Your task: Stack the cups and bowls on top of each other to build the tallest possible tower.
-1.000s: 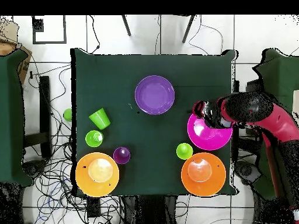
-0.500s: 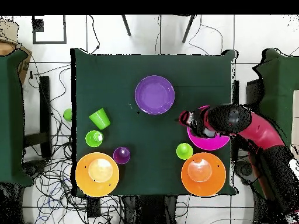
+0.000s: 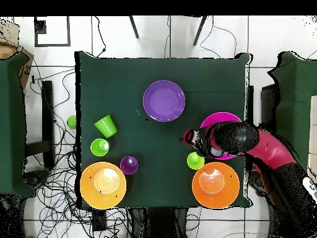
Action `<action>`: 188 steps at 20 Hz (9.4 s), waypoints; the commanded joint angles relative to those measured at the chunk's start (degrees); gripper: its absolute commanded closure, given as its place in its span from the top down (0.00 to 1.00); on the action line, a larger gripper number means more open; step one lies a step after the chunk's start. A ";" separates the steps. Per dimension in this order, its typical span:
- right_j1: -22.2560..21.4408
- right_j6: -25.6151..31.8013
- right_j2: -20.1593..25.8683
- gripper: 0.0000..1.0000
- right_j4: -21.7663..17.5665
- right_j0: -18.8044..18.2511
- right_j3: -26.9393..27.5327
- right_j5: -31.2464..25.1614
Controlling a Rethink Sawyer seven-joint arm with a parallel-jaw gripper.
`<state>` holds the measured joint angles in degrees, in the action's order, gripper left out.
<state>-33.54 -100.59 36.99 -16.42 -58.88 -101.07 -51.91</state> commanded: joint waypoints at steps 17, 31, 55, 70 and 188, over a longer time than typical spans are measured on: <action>4.42 5.84 -1.03 1.00 -5.60 3.94 10.29 -1.22; -1.06 1.75 0.28 1.00 -2.39 2.51 -0.15 1.58; -5.69 -3.44 -4.87 1.00 -10.02 6.66 -1.61 17.72; -7.36 -5.04 -8.05 1.00 -5.47 9.52 -4.05 15.81; 0.77 -3.98 -14.26 1.00 -5.25 10.91 -6.46 30.02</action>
<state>-40.49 -100.67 22.21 -20.74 -50.94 -112.41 -26.18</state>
